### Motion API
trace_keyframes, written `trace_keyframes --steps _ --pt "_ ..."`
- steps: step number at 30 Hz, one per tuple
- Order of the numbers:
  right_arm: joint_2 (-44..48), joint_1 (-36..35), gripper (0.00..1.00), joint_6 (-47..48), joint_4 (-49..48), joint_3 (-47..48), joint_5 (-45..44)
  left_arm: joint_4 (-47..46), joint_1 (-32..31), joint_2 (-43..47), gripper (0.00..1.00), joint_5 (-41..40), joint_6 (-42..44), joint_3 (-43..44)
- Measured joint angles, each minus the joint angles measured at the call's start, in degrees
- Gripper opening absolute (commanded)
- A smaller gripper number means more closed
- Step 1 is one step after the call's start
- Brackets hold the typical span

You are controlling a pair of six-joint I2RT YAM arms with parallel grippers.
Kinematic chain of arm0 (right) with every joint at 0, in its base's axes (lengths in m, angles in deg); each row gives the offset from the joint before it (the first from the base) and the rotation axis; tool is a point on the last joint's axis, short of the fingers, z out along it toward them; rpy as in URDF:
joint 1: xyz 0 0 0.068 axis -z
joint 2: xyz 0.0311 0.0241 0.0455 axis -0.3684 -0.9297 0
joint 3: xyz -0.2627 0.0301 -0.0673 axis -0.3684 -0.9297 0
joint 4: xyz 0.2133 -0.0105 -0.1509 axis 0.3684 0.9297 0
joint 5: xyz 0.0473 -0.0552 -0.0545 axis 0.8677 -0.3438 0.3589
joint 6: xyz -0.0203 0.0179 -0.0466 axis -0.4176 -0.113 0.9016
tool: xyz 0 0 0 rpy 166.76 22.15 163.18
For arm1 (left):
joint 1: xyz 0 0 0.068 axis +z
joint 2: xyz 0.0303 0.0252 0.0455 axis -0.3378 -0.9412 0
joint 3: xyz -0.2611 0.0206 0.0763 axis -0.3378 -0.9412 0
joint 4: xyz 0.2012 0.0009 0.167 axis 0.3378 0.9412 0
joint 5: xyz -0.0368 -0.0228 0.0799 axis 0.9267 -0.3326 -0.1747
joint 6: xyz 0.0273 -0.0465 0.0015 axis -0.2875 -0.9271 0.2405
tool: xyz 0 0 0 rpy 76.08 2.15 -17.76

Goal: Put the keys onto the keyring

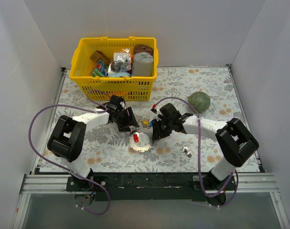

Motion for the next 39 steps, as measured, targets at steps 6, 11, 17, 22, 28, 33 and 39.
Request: trace_keyframes --steps 6,11,17,22,28,33,39 --pt "4.44 -0.07 0.4 -0.02 1.75 0.94 -2.36 2.69 -0.22 0.35 0.58 -3.28 2.64 3.3" --pt "5.77 -0.07 0.4 0.2 2.08 2.97 -3.17 4.7 -0.2 2.58 0.59 -5.6 4.63 3.52" --pt "5.75 -0.07 0.42 -0.09 2.1 3.13 -2.93 5.16 -0.2 4.46 0.59 -6.03 5.25 1.77" --pt "5.75 -0.04 0.47 -1.4 0.81 0.98 -2.27 5.51 -0.2 4.52 0.58 -5.79 5.27 0.07" --pt "5.75 -0.02 0.54 -4.94 -1.38 -3.82 -1.64 5.29 -0.2 3.76 0.57 -5.4 5.18 0.04" --pt "5.57 0.11 0.55 -8.96 -4.74 -7.1 -0.52 5.16 -0.26 1.53 0.51 -4.79 5.14 0.04" --pt "2.56 0.2 0.54 -13.92 -11.26 -8.68 3.39 4.79 -0.9 1.07 0.43 -4.31 4.87 -0.59"
